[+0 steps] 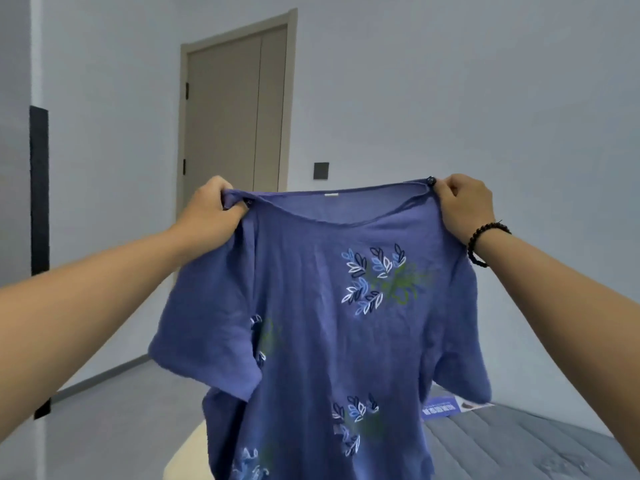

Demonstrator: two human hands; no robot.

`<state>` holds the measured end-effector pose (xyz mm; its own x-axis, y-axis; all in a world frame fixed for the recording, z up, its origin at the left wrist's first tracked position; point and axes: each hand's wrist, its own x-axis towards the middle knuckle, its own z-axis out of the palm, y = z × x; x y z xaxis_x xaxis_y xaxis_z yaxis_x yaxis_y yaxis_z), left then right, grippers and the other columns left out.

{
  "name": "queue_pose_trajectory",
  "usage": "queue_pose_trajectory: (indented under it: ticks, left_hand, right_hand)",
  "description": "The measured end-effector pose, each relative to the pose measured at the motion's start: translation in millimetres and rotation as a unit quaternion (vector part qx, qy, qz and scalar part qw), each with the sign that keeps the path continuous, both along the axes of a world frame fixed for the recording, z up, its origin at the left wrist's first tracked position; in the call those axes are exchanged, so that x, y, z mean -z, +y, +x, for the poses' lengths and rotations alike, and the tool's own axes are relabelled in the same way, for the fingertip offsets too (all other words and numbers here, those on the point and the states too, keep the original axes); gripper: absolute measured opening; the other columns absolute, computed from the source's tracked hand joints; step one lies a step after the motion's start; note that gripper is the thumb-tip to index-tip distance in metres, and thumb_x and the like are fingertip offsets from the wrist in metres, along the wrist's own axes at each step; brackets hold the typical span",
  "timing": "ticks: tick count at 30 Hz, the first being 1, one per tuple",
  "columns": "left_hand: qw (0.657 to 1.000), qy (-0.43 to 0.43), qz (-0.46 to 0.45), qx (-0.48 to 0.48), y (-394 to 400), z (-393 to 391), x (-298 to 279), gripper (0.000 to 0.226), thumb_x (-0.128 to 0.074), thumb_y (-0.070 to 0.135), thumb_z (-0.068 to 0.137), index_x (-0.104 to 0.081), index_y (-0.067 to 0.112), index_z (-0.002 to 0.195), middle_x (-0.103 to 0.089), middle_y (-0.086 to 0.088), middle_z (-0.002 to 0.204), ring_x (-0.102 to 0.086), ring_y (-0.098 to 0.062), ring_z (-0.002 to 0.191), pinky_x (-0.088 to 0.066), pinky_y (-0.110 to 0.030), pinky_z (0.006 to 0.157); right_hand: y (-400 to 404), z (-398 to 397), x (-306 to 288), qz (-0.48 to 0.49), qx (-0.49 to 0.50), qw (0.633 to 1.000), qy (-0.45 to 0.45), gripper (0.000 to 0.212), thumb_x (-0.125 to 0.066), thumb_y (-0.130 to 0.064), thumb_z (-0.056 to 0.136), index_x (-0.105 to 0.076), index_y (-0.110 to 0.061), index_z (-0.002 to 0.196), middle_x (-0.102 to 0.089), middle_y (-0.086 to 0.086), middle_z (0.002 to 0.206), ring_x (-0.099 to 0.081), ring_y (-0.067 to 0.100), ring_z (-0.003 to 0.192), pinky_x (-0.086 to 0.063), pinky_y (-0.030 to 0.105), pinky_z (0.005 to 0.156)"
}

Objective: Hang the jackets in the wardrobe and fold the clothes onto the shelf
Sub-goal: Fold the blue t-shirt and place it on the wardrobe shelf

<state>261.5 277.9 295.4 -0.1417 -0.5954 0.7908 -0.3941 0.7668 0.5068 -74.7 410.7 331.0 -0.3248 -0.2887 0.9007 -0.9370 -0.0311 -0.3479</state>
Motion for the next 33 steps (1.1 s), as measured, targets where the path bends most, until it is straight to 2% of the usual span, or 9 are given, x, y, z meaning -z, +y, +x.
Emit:
queue_pose_trajectory:
  ticks: [3,6,10,13,18,21,25,30,33]
  left_hand:
    - [0.994,0.053,0.043,0.083,10.0,-21.0,-6.3,0.013,-0.052,0.019,0.095,-0.045,0.013,0.104,-0.055,0.000,0.089,-0.052,-0.016,0.081,-0.040,-0.025,0.065]
    - [0.995,0.005,0.027,0.099,19.9,-33.1,-12.1,0.028,-0.061,0.025,0.092,-0.047,0.018,0.115,-0.062,-0.001,0.097,-0.058,-0.019,0.089,-0.042,-0.028,0.071]
    - [0.998,-0.015,-0.046,0.042,38.4,-48.2,-22.4,0.019,-0.069,0.030,0.086,-0.064,0.012,0.090,-0.065,0.001,0.086,-0.057,-0.018,0.082,-0.039,-0.025,0.063]
    - [0.992,0.085,-0.014,0.088,55.6,-66.7,-30.9,0.029,-0.067,0.032,0.088,-0.069,0.004,0.082,-0.066,-0.008,0.078,-0.052,-0.017,0.071,-0.038,-0.027,0.060]
    - [0.952,0.224,0.104,0.180,73.7,-92.4,-42.4,0.039,-0.053,0.028,0.095,-0.060,-0.007,0.080,-0.049,-0.007,0.070,-0.039,-0.017,0.068,-0.033,-0.030,0.062]
    - [0.969,0.182,0.056,0.157,98.4,-100.4,-40.9,0.039,-0.048,0.025,0.096,-0.045,0.009,0.060,-0.044,-0.001,0.060,-0.037,-0.022,0.062,-0.029,-0.031,0.055]
    - [0.968,0.151,-0.022,0.197,136.0,-98.2,-41.5,0.026,-0.064,0.042,0.088,-0.063,0.016,0.084,-0.061,0.001,0.074,-0.056,-0.018,0.071,-0.043,-0.031,0.067]
    - [0.967,0.052,-0.143,0.204,174.5,-84.4,-37.8,0.035,-0.080,0.046,0.070,-0.060,0.017,0.074,-0.063,-0.005,0.068,-0.055,-0.021,0.065,-0.042,-0.031,0.060]
    - [0.960,0.014,-0.213,0.179,186.8,-89.9,-34.3,0.032,-0.075,0.039,0.079,-0.053,0.023,0.063,-0.054,0.004,0.058,-0.047,-0.017,0.058,-0.036,-0.028,0.054]
  right_hand:
    - [35.5,-11.2,-16.0,-0.006,0.024,0.998,0.061,0.028,-0.050,-0.022,0.097,-0.056,-0.005,0.075,-0.061,0.014,0.078,-0.052,0.029,0.075,-0.028,0.028,0.067]
    - [77.3,-26.8,-25.5,-0.006,0.045,0.994,0.098,0.024,-0.052,-0.026,0.096,-0.055,-0.013,0.076,-0.059,0.007,0.074,-0.053,0.028,0.075,-0.035,0.031,0.067]
    - [136.8,-41.5,-33.6,-0.011,0.109,0.985,0.136,0.023,-0.058,-0.031,0.093,-0.064,-0.011,0.083,-0.066,0.011,0.080,-0.059,0.029,0.077,-0.043,0.034,0.065]
    - [179.4,-45.7,-42.2,-0.013,0.122,0.983,0.137,0.020,-0.060,-0.028,0.093,-0.067,-0.010,0.085,-0.068,0.011,0.084,-0.061,0.029,0.081,-0.046,0.035,0.070]
    - [248.1,-31.3,-51.3,0.028,0.078,0.986,0.146,0.003,-0.067,-0.014,0.087,-0.068,-0.012,0.085,-0.068,0.001,0.077,-0.060,0.012,0.076,-0.040,0.007,0.067]
    - [288.9,-17.4,-56.3,0.091,0.077,0.983,0.143,0.008,-0.077,-0.016,0.077,-0.070,-0.015,0.080,-0.058,-0.006,0.058,-0.050,0.002,0.056,-0.036,0.009,0.056]
    - [342.0,-11.1,-65.0,0.127,0.057,0.986,0.087,0.006,-0.075,-0.009,0.079,-0.073,-0.010,0.074,-0.071,-0.008,0.067,-0.057,-0.005,0.059,-0.043,0.004,0.060]
    - [390.1,-21.8,-68.9,0.005,0.088,0.995,0.051,0.024,-0.066,-0.015,0.089,-0.068,0.000,0.069,-0.060,-0.018,0.050,-0.049,-0.007,0.050,-0.037,0.004,0.051]
    - [402.9,-19.0,-63.3,-0.050,0.107,0.990,0.081,0.034,-0.069,-0.023,0.087,-0.063,0.000,0.063,-0.054,-0.010,0.048,-0.043,0.000,0.049,-0.032,0.010,0.048]
